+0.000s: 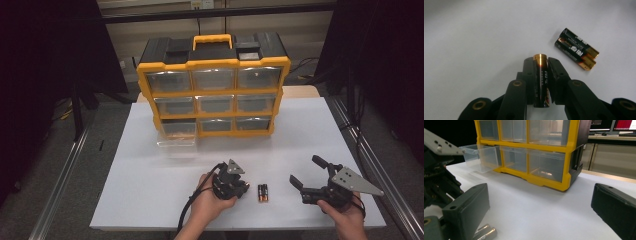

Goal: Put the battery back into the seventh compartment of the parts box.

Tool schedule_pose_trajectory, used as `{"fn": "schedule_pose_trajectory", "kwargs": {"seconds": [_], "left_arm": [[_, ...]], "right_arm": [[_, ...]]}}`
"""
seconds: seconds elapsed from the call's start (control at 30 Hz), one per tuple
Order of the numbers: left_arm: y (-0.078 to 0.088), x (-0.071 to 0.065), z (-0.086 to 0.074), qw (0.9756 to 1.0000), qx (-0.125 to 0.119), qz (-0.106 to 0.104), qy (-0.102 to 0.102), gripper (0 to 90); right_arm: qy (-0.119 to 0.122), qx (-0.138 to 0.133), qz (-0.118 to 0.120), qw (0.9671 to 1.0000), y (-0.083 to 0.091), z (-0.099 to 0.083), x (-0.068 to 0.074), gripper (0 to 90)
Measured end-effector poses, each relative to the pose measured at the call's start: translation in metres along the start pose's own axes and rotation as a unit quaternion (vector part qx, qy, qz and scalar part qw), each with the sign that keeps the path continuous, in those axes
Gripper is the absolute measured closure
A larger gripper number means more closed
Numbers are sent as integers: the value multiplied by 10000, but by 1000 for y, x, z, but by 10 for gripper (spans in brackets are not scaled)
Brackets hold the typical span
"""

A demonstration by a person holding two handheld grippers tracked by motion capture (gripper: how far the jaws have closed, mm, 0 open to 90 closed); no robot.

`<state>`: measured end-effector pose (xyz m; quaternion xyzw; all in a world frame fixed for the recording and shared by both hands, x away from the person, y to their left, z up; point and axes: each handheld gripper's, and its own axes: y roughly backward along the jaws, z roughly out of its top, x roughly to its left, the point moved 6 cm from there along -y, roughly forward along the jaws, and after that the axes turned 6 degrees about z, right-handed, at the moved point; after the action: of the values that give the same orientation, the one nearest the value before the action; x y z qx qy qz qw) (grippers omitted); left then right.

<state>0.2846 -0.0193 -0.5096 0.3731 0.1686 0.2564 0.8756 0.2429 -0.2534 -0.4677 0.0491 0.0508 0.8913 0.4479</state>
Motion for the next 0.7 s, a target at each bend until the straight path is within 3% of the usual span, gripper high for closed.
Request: {"fn": "schedule_pose_trajectory", "kwargs": {"seconds": [0.03,0.13,0.23,0.27,0.5,0.7], "left_arm": [[0,0,0,10000,0,0,0,773],[11,12,6,9994,-155,-62,288,773],[17,18,8,9990,-220,-33,379,774],[23,24,10,9983,-281,-73,512,774],[38,41,20,9955,-495,-38,808,773],[51,51,28,9941,-576,-18,915,774]], "right_arm": [[0,0,0,10000,0,0,0,16],[15,-12,4,10000,0,0,0,16],[11,-36,24,10000,0,1,0,16],[14,-38,16,10000,0,1,0,16],[2,-38,-25,10000,2,1,-1,16],[1,-50,-6,10000,2,2,-1,16]]}}
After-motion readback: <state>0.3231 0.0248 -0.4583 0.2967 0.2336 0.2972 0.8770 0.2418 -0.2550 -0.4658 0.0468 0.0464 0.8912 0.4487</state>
